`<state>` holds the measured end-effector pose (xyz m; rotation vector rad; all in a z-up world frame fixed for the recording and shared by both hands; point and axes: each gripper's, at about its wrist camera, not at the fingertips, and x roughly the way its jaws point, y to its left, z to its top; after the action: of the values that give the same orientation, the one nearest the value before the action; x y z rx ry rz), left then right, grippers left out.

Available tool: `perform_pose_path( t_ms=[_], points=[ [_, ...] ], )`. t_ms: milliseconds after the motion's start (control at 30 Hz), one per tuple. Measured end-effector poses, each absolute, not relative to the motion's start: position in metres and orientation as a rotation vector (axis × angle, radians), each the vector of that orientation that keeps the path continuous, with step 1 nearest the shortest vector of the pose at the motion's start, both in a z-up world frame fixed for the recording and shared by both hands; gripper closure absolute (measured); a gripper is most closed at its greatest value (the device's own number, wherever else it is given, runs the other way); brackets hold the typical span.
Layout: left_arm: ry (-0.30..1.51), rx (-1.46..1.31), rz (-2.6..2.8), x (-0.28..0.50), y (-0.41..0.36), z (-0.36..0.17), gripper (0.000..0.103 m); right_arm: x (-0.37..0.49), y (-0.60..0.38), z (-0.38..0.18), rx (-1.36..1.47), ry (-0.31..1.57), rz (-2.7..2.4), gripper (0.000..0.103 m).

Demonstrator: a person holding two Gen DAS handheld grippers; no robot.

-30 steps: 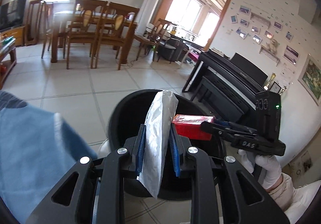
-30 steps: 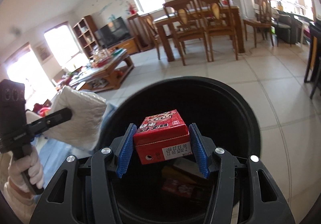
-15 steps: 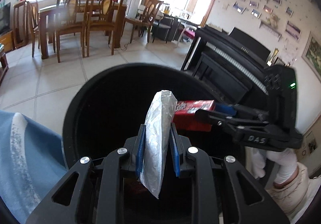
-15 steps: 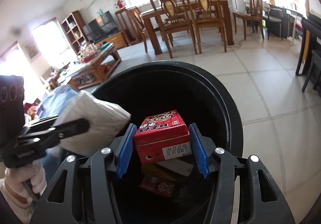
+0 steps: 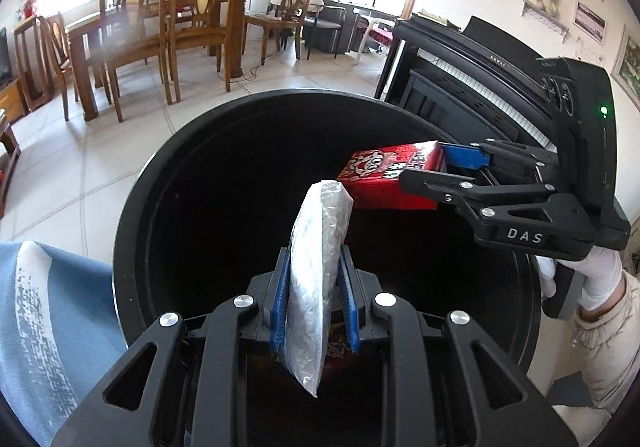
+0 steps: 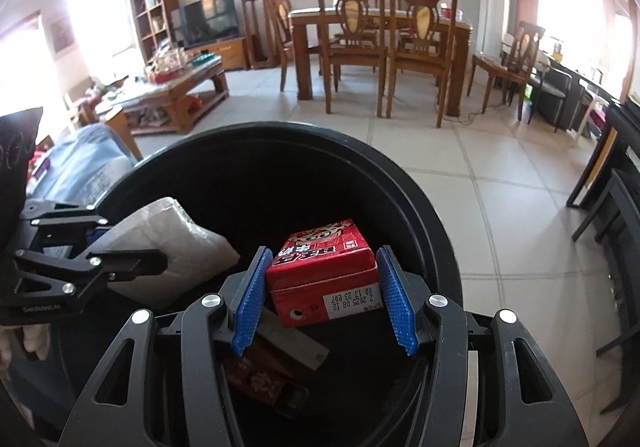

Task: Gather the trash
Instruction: 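Open both tools to drop the package and candy box into the bin, then move both tools back over the table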

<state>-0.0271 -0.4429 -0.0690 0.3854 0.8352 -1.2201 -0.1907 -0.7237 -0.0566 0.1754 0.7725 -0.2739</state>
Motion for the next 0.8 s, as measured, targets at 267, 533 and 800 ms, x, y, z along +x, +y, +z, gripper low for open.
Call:
perform_pose_path(
  t_ms=[267, 533, 800],
  points=[
    [0.829, 0.419, -1.212, -0.032, -0.447, -0.069, 0.076, -0.192, -0.720, -0.059, 0.153, 0.769, -0.261, 0.048],
    [0.814, 0.449, -1.206, -0.037, -0.448, -0.071, 0.075, -0.197, -0.720, -0.056, 0.155, 0.737, -0.255, 0.034],
    [0.685, 0.467, -1.185, -0.048, -0.441, -0.063, 0.012, -0.208, -0.729, -0.050, 0.251, 0.675, -0.230, 0.031]
  ],
)
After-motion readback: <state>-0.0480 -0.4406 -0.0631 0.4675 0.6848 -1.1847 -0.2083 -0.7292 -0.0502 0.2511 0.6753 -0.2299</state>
